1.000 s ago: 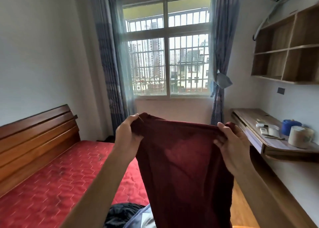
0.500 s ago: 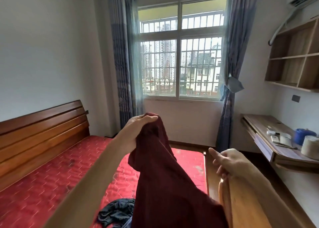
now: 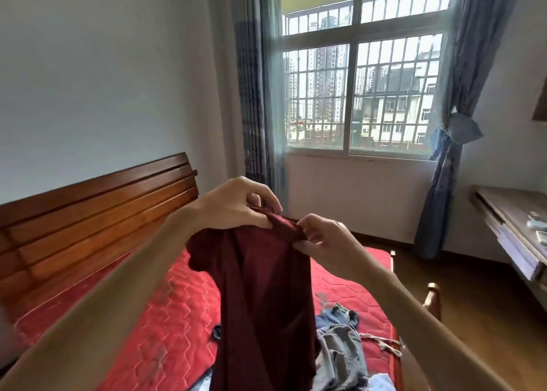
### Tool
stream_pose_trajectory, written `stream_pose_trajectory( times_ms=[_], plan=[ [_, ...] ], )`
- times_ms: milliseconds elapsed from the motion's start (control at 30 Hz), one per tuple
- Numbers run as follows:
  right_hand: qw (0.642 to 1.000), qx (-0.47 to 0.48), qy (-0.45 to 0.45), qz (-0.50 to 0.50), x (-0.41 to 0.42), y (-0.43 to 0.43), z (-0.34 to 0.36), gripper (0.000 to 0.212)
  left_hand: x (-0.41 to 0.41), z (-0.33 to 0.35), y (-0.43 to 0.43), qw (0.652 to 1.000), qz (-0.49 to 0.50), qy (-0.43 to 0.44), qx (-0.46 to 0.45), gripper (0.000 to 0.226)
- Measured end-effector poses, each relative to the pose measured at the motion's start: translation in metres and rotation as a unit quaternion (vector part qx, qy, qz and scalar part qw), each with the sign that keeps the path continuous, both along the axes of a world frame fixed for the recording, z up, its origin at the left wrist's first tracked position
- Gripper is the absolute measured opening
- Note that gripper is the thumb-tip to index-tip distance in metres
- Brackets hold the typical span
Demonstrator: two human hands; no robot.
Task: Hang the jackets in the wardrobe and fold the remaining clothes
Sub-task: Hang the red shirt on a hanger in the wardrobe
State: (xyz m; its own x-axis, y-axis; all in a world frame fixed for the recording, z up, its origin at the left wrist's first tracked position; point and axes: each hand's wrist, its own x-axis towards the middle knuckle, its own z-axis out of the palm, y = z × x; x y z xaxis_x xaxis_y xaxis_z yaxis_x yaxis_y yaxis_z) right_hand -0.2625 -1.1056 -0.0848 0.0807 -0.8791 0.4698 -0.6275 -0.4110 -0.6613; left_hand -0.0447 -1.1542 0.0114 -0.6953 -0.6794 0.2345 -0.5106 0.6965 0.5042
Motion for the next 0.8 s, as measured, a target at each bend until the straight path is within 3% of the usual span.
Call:
stream_pose_trajectory(
  times_ms=[100,300,500,667,733,800],
  plan=[
    [0.998,-0.057,0.009,-0.029,0.023,-0.011,-0.002,0.024,0.042,0.000,0.004,0.993,0.090,-0.020,-0.069,0.027],
    [0.993,-0.119,-0.004,0.017,0.095,-0.036,-0.002,0.012,0.102,0.014,0.029,0.953,0.220,-0.044,-0.202,0.015],
    [0.979,-0.158,0.036,0.120,0.115,-0.053,0.025,0.015,0.168,0.021,0.063,0.933,0.260,-0.146,-0.202,0.027],
    [0.954,-0.160,0.007,0.254,0.133,-0.064,0.039,0.021,0.203,0.025,0.096,0.906,0.354,-0.129,-0.194,0.027],
    [0.932,-0.185,0.000,0.310,0.145,-0.064,0.037,0.026,0.217,0.023,0.109,0.889,0.404,-0.128,-0.172,0.022],
    [0.892,-0.231,0.006,0.389,0.160,-0.056,0.029,0.018,0.229,0.017,0.125,0.872,0.446,-0.121,-0.163,0.015]
  ],
)
